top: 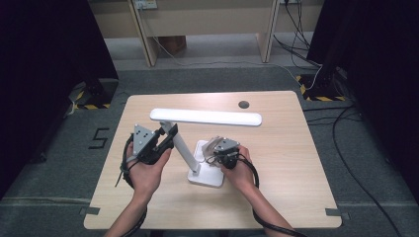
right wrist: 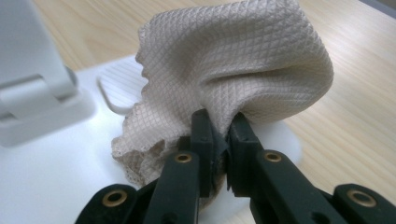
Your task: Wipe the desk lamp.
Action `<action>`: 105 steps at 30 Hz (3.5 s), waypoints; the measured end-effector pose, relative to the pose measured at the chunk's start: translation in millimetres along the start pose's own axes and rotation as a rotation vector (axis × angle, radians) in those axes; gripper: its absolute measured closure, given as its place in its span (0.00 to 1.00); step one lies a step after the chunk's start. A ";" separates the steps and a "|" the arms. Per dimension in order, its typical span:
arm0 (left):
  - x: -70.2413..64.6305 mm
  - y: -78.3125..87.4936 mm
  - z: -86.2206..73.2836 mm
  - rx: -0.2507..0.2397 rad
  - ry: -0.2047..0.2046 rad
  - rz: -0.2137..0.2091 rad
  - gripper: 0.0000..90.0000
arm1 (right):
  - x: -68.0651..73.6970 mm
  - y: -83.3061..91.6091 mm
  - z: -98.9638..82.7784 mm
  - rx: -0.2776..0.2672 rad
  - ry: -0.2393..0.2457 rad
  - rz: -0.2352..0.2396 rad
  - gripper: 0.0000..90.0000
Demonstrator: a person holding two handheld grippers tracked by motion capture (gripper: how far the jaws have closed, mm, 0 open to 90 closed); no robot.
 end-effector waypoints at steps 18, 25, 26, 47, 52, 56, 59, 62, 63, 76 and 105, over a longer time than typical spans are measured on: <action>-5.3 2.8 -3.3 0.008 0.003 -0.015 0.76 | -24.6 2.2 18.3 -0.020 -0.030 -0.059 0.93; -8.0 6.5 -4.7 0.007 0.004 -0.028 0.75 | -0.7 -13.1 48.0 -0.058 -0.009 -0.003 0.93; -8.6 6.9 -5.0 0.006 0.005 -0.030 0.75 | 2.5 -15.6 50.4 -0.055 -0.014 0.004 0.93; -15.8 11.5 -6.9 0.000 0.006 -0.048 0.73 | 22.0 -51.6 58.8 -0.027 -0.018 0.054 0.92; -15.4 11.7 -7.0 0.001 0.007 -0.048 0.73 | 17.2 -51.5 52.8 -0.007 -0.040 0.048 0.92; -17.0 10.0 -6.9 0.002 0.008 -0.054 0.74 | 6.8 -49.8 46.7 -0.014 -0.035 0.034 0.93; -18.5 8.9 -6.9 0.000 0.010 -0.055 0.74 | 2.3 -47.4 43.2 -0.009 -0.040 0.028 0.93; -18.6 8.7 -6.5 0.002 0.011 -0.052 0.74 | -2.9 -45.3 39.7 -0.008 -0.044 0.017 0.93; -18.5 8.6 -6.5 0.002 0.012 -0.052 0.74 | -5.4 -44.6 37.2 -0.002 -0.048 0.013 0.93; -19.2 8.1 -6.3 0.003 0.010 -0.047 0.74 | -26.8 -36.7 17.1 0.024 -0.064 -0.036 0.93; -24.5 13.7 -7.3 0.006 0.014 -0.056 0.73 | -50.2 -34.5 -4.9 0.069 -0.032 -0.143 0.93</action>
Point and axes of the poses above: each handheld gripper's, and its own axes: y roughly backward along the jaws, z roughly out of its top, x roughly to its left, the point moved 3 cm from there along -y, roughly forward along the jaws, and after that the axes turned 12 degrees about -z, right-handed, at the moved point
